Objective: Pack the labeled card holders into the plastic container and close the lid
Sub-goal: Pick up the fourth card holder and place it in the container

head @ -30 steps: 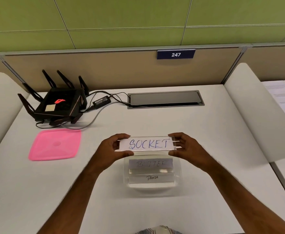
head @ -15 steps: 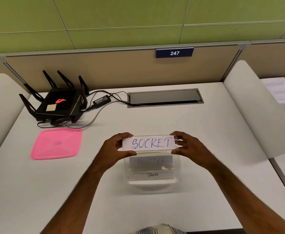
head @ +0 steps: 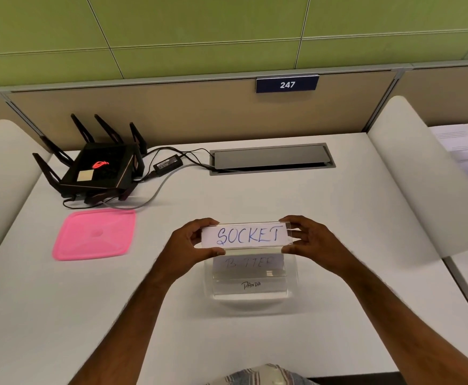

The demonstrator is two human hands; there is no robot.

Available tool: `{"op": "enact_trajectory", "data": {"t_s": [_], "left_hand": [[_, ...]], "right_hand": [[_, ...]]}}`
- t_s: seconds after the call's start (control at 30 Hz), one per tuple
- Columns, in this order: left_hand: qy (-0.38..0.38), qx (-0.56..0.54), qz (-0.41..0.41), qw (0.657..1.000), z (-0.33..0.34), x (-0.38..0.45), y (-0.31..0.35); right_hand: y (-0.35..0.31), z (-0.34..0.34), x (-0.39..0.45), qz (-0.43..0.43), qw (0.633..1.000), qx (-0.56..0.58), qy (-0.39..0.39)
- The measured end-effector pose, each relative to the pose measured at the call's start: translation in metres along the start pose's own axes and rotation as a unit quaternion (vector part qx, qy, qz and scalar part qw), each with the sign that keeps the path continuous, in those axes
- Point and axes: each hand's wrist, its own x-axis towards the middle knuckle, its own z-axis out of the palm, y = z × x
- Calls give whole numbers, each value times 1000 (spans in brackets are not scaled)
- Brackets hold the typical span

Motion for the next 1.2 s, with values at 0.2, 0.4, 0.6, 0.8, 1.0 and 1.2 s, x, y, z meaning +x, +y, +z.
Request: {"op": "enact_trajectory", "data": {"t_s": [0.2,0.4,0.6,0.8,1.0,1.2], "left_hand": [[-9,20,-4,1000,6,-10,-6],[-46,89,-19,995,13,-19,-17],[-89,243,-19,966,19,-21,-25],[-132,378,31,916,33,-20,-30],[-133,393,-35,909,44,-24,-38],[-134,268,-200,933,55,-20,-37]], "right_hand": [[6,0,-6,2,998,-64,6],[17,4,-9,16,993,-120,-11],[35,10,-12,8,978,-204,-27],[59,23,-14,-81,894,-440,-36],[60,34,-17,-168,832,-528,-32],[60,40,-11,-165,792,-586,-46]]}}
